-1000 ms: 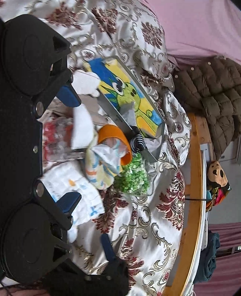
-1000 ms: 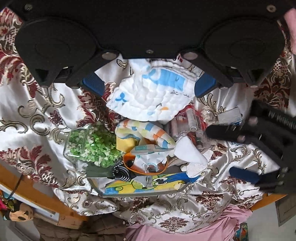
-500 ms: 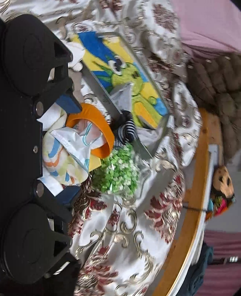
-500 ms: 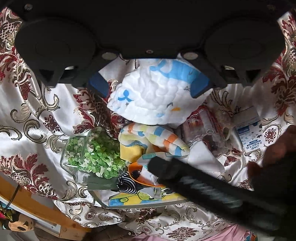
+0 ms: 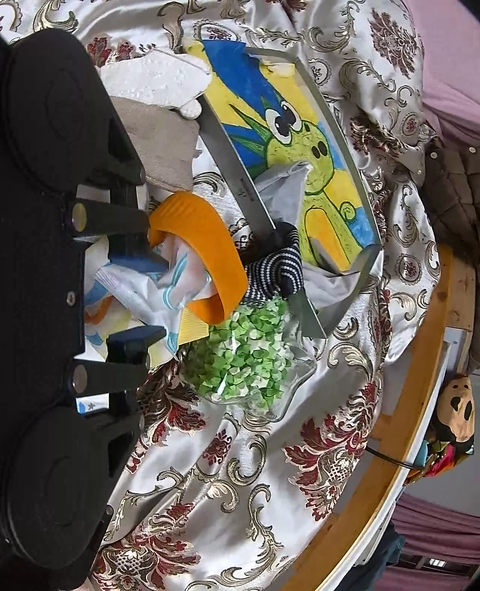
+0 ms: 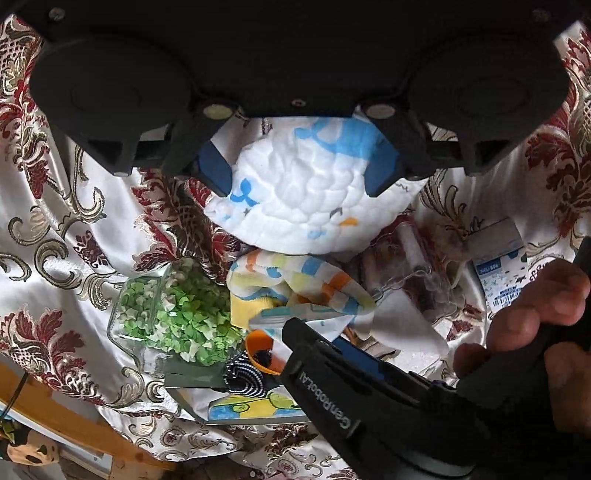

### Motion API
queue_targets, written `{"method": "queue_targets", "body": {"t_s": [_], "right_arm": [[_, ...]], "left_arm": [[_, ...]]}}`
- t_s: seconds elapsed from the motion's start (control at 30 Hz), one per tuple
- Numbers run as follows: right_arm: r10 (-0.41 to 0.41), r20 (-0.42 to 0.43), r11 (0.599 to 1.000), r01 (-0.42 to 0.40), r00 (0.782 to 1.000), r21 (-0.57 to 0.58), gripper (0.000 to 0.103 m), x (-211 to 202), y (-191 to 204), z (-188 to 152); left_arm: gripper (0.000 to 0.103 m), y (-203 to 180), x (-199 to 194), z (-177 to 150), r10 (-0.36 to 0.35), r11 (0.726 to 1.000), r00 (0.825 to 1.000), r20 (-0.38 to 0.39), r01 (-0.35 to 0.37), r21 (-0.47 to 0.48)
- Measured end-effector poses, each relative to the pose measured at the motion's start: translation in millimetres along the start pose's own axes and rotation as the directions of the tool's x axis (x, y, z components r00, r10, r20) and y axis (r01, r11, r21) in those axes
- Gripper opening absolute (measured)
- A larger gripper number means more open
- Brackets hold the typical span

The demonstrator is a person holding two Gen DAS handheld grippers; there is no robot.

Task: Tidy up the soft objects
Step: 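Grasp the white-blue wipe packet with the left tool while the right tool grasps the white towel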

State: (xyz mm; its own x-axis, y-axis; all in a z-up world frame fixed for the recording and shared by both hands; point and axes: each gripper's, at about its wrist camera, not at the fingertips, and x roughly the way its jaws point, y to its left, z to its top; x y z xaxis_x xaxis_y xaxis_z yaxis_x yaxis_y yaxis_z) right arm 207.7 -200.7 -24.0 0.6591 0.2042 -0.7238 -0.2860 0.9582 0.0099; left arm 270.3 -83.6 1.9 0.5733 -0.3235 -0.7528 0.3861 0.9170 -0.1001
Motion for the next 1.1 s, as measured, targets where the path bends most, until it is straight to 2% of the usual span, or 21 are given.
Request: {"method": "queue_targets", "body": {"t_s": [0.03, 0.07, 0.27, 0.5, 0.6, 0.87, 1.1], "right_arm": [[0.000, 0.000, 1.000, 0.000, 1.000, -0.004, 0.070, -2.0, 1.4, -0.7], [-0.001, -0.004, 1.000, 0.001, 1.000, -0.008, 0.065, -0.8, 2.4, -1.0], [0.000, -0.033, 1.000, -0.001, 0.999, -0.023, 0.042, 5.5, 7.1, -2.9], [0.024, -0.015, 1.000, -0.024, 1.000, -0.012, 0.017, 1.6, 5.5, -2.3], [0.034, -0.014, 0.999, -0.034, 0.999, -0.003, 0.013, -2.9, 3.7, -1.1], [0.025, 0.031, 0.999, -0.026, 0.999, 0.022, 0.010, -21.5, -3.5, 0.8], [-0.025, 0.122, 1.000, 0.026, 0.992, -0.013, 0.009, -52.2, -1.9, -1.5]], "left_arm": [[0.020, -0.1, 0.6, -0.4, 0.002, 1.000, 1.000, -0.003, -0.002, -0.003], [0.018, -0.1, 1.9, -0.6, 0.005, 1.000, 1.000, -0.012, -0.005, -0.004], [0.012, -0.4, 4.4, -1.5, -0.001, 1.000, 1.000, -0.020, 0.000, -0.022], [0.003, -4.1, -3.1, -0.8, -0.034, 0.999, 0.999, -0.014, 0.033, -0.032], [0.001, -6.5, -11.9, -0.4, -0.060, 0.998, 0.998, -0.011, 0.060, -0.037], [0.001, -13.4, -43.0, -0.3, -0.089, 0.995, 0.996, 0.006, 0.089, -0.039], [0.001, -17.4, -75.6, 0.4, -0.098, 0.994, 0.994, 0.048, 0.099, -0.037]]}}
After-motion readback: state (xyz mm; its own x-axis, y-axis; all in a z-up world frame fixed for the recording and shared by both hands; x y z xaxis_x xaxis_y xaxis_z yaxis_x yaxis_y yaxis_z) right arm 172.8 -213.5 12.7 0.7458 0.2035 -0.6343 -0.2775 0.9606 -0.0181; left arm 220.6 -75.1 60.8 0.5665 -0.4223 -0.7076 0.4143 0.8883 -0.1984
